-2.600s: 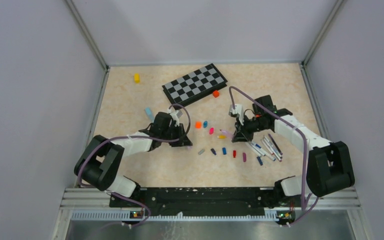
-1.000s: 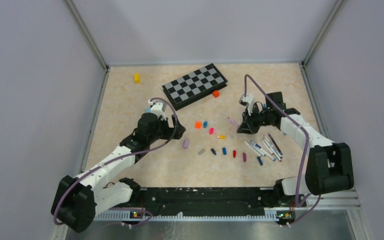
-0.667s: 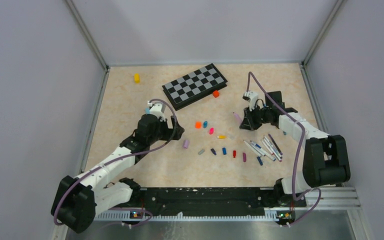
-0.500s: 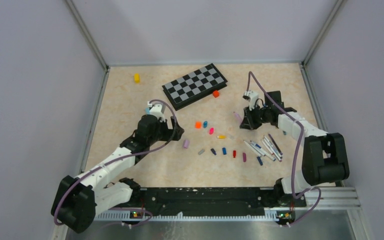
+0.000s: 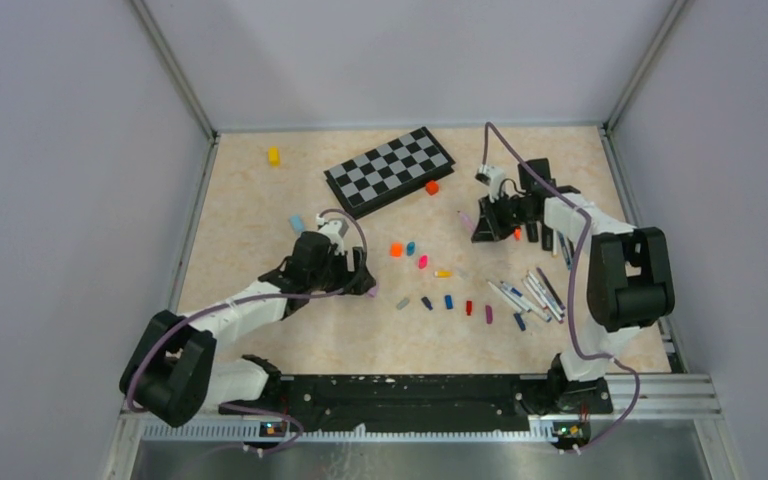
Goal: Open the pen caps
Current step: Place the pen at the center of the board.
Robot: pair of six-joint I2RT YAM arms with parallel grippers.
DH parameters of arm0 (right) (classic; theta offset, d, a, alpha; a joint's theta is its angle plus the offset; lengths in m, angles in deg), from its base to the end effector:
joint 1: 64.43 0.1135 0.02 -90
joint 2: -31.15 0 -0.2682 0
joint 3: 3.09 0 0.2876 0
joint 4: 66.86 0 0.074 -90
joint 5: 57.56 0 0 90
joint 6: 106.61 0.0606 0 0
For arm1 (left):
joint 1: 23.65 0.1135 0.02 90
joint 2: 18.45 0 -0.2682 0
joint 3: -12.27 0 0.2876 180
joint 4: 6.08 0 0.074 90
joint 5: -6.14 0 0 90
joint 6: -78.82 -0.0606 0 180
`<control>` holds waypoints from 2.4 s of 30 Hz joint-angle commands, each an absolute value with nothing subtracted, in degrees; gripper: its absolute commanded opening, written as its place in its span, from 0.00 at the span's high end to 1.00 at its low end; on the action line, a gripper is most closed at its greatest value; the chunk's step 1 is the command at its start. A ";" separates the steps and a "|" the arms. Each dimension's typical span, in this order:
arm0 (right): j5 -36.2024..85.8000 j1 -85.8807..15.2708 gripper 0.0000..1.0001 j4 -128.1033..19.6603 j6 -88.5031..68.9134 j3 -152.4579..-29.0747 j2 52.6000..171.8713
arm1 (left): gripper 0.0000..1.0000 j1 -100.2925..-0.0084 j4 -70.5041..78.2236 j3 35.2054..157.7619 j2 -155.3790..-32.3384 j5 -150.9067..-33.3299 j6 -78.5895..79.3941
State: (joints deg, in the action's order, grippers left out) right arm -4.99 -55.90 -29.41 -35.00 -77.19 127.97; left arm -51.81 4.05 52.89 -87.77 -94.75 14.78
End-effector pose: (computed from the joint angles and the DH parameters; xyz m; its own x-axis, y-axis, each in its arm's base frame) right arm 0.3682 0.0925 0.1628 -0.6826 -0.3557 -0.6384 -0.6661 0.6621 0.3434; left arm 0.2428 -0.1430 0.1426 -0.7567 -0.0825 -0.6486 0.2914 0.8455 -0.4475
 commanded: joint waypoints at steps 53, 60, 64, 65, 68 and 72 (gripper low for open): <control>13.52 -32.70 0.62 -10.06 -48.57 -129.93 163.18 | 0.48 -51.02 16.71 64.32 -100.69 -81.38 11.67; 12.92 -33.28 0.52 -8.88 -47.22 -128.44 154.28 | 0.36 -50.08 18.74 65.89 -96.25 -79.77 10.83; 8.81 -35.63 0.48 -8.40 -47.53 -123.07 146.61 | 0.32 -47.91 18.33 66.07 -93.27 -78.77 10.54; 6.61 -36.53 0.47 -8.89 -47.86 -120.26 143.87 | 0.29 -47.15 17.66 65.93 -92.65 -78.76 10.52; -0.83 -39.49 0.47 -10.87 -49.09 -109.32 135.18 | 0.15 -43.96 14.64 65.54 -91.78 -79.43 11.45; -7.42 -42.53 0.47 -16.03 -49.14 -94.04 123.80 | 0.09 -38.69 11.07 66.25 -93.46 -80.76 14.60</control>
State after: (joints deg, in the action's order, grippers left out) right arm 1.76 -39.74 -11.90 -48.58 -105.39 133.08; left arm -42.92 16.42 64.94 -93.19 -80.00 11.74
